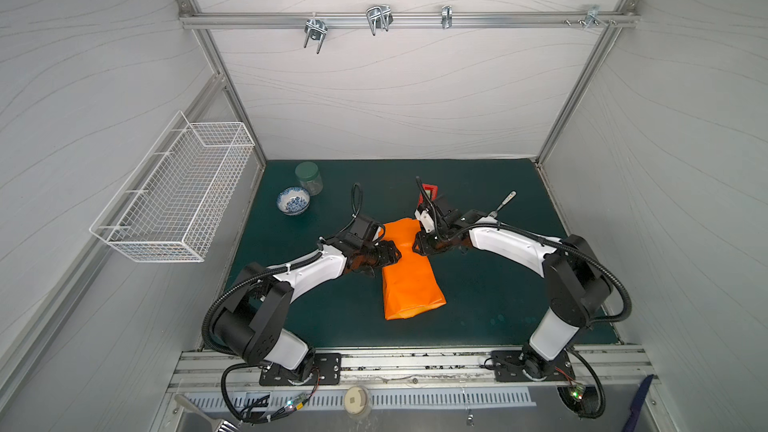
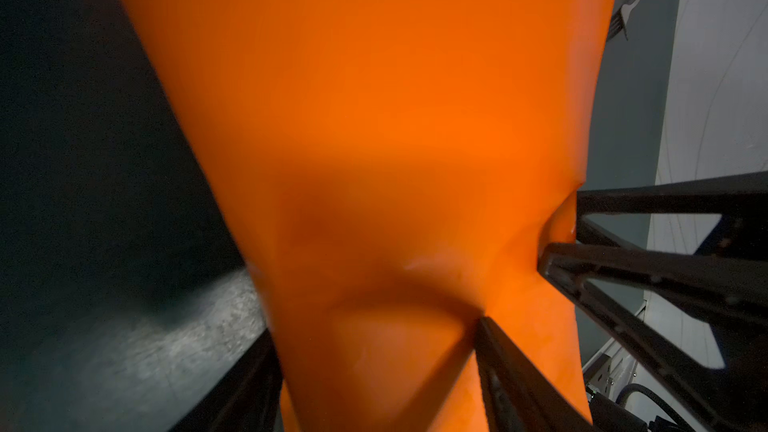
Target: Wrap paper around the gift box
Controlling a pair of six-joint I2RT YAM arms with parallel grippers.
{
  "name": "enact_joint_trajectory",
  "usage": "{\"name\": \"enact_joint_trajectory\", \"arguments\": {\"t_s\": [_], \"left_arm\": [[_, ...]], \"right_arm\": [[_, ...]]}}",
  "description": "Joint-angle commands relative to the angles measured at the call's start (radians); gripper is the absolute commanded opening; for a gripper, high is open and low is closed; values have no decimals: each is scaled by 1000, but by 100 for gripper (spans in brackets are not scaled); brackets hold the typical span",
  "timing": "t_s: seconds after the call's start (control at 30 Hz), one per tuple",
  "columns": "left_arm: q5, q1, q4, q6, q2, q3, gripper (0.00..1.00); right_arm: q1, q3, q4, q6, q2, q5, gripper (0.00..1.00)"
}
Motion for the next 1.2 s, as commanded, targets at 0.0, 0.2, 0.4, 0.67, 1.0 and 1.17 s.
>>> {"name": "enact_joint_trajectory", "arguments": {"t_s": [0.0,0.2,0.4,0.67,1.0,1.17], "left_arm": [[-95,-6,-141,30,73,-43,71],[-95,-6,-141,31,71,-41,71],[-92,-6,-141,29,71,-41,71],[-95,-5,-141,28,71,-40,71],[-93,-6,-140,27,74,-38,71],[-95,-6,-141,25,68,-38,71]], "right_arm": [[-6,-20,15,15,39,-38,41],[-16,-32,38,33,51,-76,44],[-31,-55,75,63,70,-137,48],[-50,-77,131,93,110,-207,54],[-79,-111,209,149,173,-285,63],[-112,-103,240,156,199,-336,72]]}}
